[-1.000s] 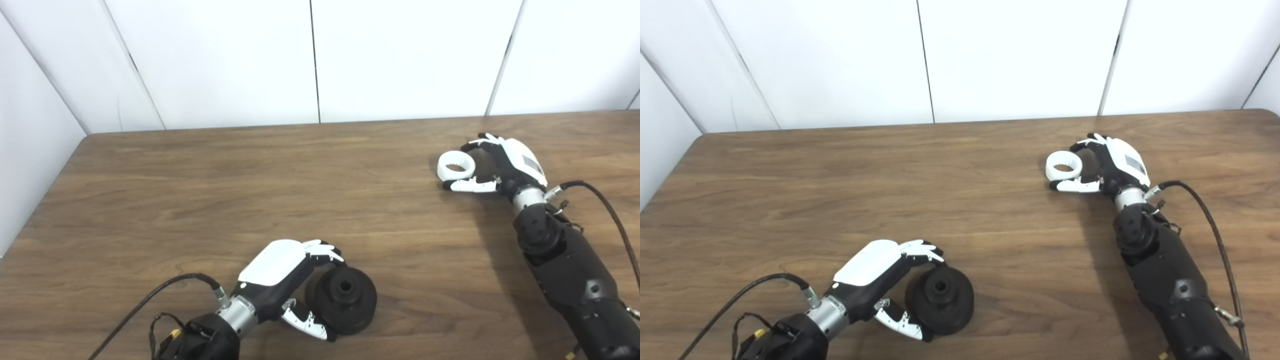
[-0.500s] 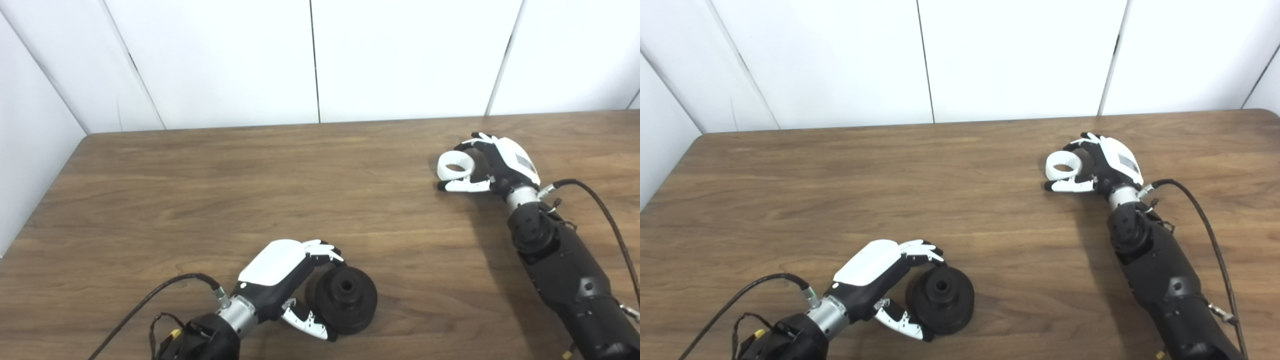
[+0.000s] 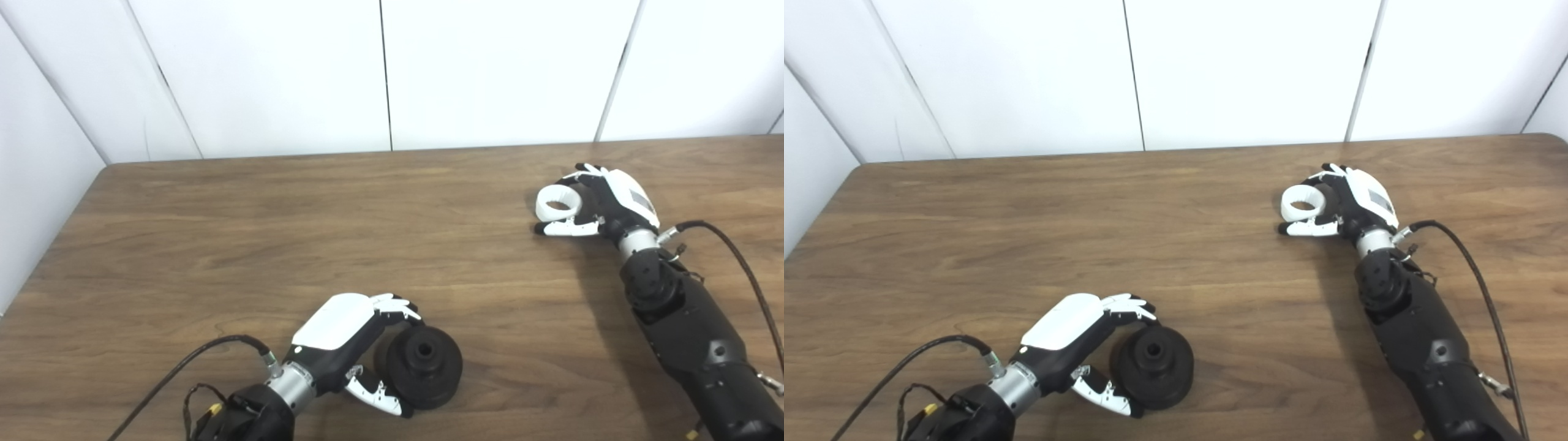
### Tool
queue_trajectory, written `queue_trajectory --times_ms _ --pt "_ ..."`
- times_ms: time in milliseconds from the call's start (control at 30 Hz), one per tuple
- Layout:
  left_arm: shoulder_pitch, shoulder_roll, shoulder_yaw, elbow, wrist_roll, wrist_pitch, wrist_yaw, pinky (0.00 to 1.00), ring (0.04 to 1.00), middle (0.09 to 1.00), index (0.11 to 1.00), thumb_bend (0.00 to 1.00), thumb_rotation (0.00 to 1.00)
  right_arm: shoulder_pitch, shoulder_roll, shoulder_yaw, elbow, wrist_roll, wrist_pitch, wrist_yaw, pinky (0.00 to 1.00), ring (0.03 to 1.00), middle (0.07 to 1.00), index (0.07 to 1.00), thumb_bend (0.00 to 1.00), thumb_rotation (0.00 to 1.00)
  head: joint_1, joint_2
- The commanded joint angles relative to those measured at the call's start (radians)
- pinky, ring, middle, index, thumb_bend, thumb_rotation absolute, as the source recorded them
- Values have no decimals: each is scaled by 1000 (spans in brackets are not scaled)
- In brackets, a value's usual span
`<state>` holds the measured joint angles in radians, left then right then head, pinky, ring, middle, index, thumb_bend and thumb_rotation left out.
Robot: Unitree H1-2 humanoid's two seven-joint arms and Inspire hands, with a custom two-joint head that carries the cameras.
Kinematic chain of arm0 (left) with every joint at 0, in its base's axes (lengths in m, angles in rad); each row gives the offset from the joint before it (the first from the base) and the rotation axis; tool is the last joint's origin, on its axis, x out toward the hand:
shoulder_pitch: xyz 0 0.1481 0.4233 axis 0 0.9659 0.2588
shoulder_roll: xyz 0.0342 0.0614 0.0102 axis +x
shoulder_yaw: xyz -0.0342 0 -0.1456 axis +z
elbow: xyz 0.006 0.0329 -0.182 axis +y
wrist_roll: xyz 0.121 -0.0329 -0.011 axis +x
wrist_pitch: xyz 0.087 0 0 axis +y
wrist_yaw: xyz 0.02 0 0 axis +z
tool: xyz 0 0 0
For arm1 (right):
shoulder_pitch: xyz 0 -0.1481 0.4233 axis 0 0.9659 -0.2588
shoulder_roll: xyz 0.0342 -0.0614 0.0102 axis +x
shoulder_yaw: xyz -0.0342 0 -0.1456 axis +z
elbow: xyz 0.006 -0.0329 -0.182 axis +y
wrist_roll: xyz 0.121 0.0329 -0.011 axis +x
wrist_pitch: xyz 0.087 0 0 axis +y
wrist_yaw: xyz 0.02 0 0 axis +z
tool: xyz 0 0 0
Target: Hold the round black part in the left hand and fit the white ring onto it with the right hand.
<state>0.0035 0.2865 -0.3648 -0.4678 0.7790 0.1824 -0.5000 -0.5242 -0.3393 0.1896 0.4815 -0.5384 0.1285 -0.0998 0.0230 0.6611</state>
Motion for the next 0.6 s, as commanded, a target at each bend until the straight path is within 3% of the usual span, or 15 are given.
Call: queue_trajectory --times_ms 0,567 --pt "-7 -1 6 -16 4 -7 11 841 916 866 699 875 197 -46 -5 -2 -4 3 -37 -16 923 990 933 693 818 328 1 0" --pt "-10 0 9 -13 -1 -12 10 840 920 868 699 871 197 -46 -13 -3 8 -1 -36 -25 926 988 931 686 785 310 0 -2"
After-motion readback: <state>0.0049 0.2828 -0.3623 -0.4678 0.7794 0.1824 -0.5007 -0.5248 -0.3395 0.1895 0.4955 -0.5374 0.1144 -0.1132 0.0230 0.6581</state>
